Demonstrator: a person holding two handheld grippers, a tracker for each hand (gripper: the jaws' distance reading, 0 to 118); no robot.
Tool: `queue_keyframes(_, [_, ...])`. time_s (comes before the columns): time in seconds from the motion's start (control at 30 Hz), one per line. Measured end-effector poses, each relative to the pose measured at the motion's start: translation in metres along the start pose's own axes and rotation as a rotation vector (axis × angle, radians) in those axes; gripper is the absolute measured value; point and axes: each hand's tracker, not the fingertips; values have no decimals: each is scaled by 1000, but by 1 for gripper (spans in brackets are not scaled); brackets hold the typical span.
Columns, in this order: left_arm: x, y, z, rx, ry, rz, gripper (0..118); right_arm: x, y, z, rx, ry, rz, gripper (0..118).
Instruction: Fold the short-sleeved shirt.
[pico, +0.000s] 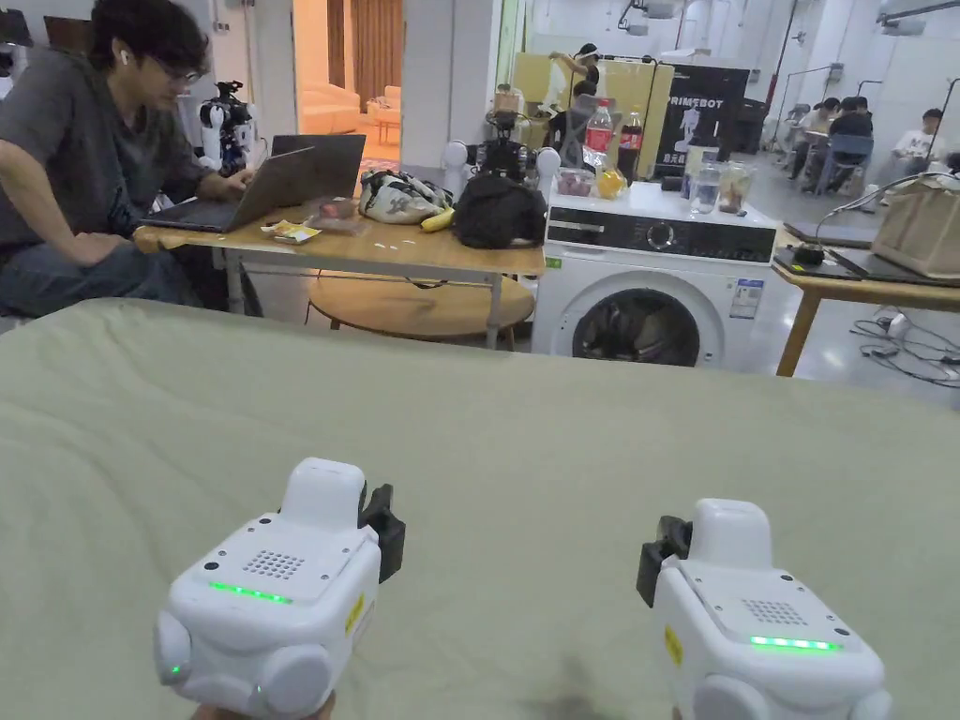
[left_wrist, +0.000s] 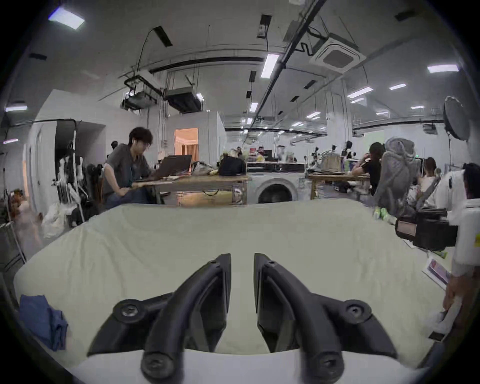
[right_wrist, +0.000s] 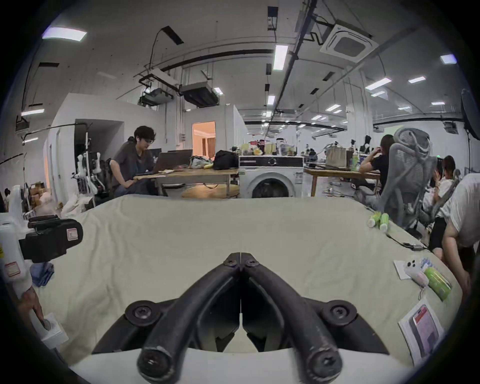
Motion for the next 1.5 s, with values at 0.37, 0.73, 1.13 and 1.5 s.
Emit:
queue_keyframes(0.37, [1, 0, -11, -9, 57, 54, 0, 1, -8, 2, 45, -44, -5, 0])
queue_keyframes(0.73, [-8, 0, 2, 86, 125, 63, 0, 2, -6, 1, 76, -54, -23, 0])
queue_keyframes(1.13, [-11, -1, 3, 107, 145, 64, 0, 3, -6, 1, 89, -51, -8, 0])
queue_keyframes(1.5, [-20, 1, 7, 46, 154, 98, 13, 6, -8, 0, 100, -65, -23, 26])
